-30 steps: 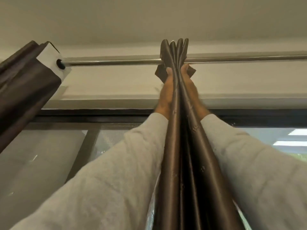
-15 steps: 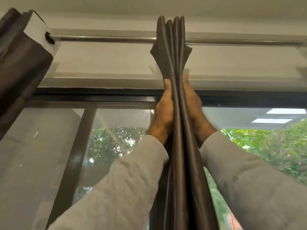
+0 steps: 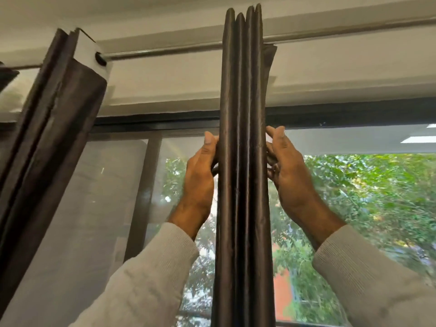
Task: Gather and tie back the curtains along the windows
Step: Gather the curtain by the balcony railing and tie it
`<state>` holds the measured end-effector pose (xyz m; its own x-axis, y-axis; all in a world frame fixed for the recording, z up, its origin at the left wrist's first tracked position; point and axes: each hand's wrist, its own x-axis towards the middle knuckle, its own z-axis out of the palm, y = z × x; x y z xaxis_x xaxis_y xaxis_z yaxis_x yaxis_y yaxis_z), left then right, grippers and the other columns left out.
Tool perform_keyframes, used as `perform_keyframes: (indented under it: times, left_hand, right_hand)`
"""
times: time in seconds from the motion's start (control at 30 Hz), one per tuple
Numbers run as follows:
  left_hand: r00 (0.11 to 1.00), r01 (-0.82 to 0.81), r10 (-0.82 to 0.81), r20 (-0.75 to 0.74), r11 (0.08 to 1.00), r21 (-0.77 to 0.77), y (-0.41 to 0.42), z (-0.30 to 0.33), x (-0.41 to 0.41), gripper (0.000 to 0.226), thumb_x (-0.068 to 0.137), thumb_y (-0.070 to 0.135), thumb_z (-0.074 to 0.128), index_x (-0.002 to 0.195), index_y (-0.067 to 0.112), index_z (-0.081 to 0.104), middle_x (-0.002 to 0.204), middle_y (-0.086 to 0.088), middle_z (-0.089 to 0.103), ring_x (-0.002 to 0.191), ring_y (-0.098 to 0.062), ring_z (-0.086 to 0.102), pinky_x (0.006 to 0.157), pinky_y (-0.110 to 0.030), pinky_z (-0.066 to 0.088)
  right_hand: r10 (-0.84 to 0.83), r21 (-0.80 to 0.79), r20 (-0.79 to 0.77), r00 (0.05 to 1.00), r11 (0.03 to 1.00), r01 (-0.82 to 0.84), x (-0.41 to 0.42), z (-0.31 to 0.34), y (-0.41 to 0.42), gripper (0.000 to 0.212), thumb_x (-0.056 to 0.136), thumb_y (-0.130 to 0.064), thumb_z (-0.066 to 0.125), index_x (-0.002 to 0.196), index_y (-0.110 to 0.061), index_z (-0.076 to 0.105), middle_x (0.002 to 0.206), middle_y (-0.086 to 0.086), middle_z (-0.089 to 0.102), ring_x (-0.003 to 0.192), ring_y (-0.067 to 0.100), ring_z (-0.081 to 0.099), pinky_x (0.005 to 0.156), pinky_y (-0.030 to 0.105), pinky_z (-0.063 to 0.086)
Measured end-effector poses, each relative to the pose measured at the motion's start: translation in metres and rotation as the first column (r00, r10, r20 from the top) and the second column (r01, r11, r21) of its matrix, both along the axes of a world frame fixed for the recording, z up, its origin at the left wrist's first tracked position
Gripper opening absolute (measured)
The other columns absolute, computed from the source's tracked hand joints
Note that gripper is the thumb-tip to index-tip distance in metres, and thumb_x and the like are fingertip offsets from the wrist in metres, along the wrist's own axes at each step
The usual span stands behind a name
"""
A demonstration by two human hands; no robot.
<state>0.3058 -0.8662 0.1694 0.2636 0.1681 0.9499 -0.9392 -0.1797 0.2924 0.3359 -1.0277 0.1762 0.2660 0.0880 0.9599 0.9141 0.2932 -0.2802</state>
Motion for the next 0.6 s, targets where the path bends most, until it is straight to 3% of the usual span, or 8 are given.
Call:
perform_keyframes:
  times: [0.1,0.17,0.23,0.3,0.4,0.47,0.6]
  left_hand:
    - [0.988,-0.118,0.120,0.097,0.993,-0.024,0.003,-0.024,-0.012,0.040,0.105,0.048,0.060,0.127,0.017,0.073,0.118,-0.002,0.078,0.115,-0.018,0.073,0.099,-0.039,0.058]
    - [0.959,-0.260,0.260,0.116,0.965,-0.021,0.002,-0.036,-0.019,0.047,0.092,0.053,0.073,0.129,0.025,0.069,0.120,0.008,0.076,0.116,-0.010,0.072,0.099,-0.040,0.060]
    - [0.865,-0.478,0.472,0.171,0.878,-0.007,0.004,-0.048,-0.022,0.050,0.088,0.045,0.080,0.131,0.028,0.061,0.119,0.013,0.073,0.111,-0.006,0.072,0.092,-0.040,0.064]
    - [0.771,-0.607,0.584,0.252,0.795,0.014,0.006,-0.058,-0.026,0.045,0.091,0.031,0.080,0.129,0.030,0.055,0.114,0.014,0.071,0.101,-0.007,0.072,0.080,-0.039,0.066]
    - [0.642,-0.736,0.675,0.365,0.675,0.046,0.007,-0.076,-0.028,0.030,0.095,0.018,0.073,0.122,0.022,0.061,0.104,0.007,0.070,0.086,-0.013,0.070,0.073,-0.039,0.064]
    - [0.563,-0.801,0.713,0.418,0.595,0.065,0.006,-0.094,-0.024,0.020,0.094,0.014,0.072,0.113,0.016,0.070,0.099,0.002,0.071,0.083,-0.018,0.067,0.073,-0.040,0.060]
    - [0.596,-0.801,0.714,0.367,0.562,0.207,0.006,-0.141,-0.011,0.022,0.096,0.018,0.069,0.116,0.015,0.078,0.101,0.000,0.077,0.087,-0.023,0.073,0.077,-0.042,0.061]
  right_hand:
    - [-0.030,0.061,-0.035,0.999,0.998,0.032,-0.008,-0.016,0.002,0.057,0.101,-0.064,0.048,0.141,-0.026,0.061,0.128,-0.007,0.073,0.120,0.006,0.069,0.107,0.040,0.053]
    - [-0.167,0.052,-0.006,0.986,0.984,0.168,-0.010,-0.028,0.002,0.057,0.097,-0.062,0.060,0.145,-0.031,0.055,0.129,-0.010,0.072,0.117,0.003,0.069,0.105,0.039,0.056]
    - [-0.346,0.086,0.069,0.936,0.937,0.340,-0.013,-0.042,0.001,0.056,0.096,-0.044,0.074,0.145,-0.032,0.051,0.119,-0.014,0.072,0.106,-0.002,0.071,0.091,0.026,0.060]
    - [-0.501,0.184,0.143,0.854,0.861,0.474,-0.016,-0.056,-0.007,0.056,0.094,-0.017,0.076,0.142,-0.027,0.049,0.108,-0.019,0.068,0.092,-0.006,0.071,0.074,0.014,0.058]
    - [-0.689,0.238,0.243,0.683,0.725,0.646,-0.013,-0.078,-0.019,0.052,0.088,0.000,0.069,0.132,-0.024,0.057,0.103,-0.006,0.071,0.079,0.014,0.072,0.072,0.034,0.060]
    - [-0.772,0.219,0.308,0.557,0.627,0.748,-0.008,-0.097,-0.022,0.042,0.083,0.005,0.068,0.119,-0.018,0.069,0.102,0.002,0.071,0.084,0.023,0.069,0.080,0.034,0.055]
    - [-0.841,0.130,0.271,0.468,0.514,0.848,-0.003,-0.151,-0.016,0.030,0.084,0.001,0.066,0.108,-0.012,0.077,0.096,0.008,0.069,0.078,0.031,0.067,0.074,0.033,0.046]
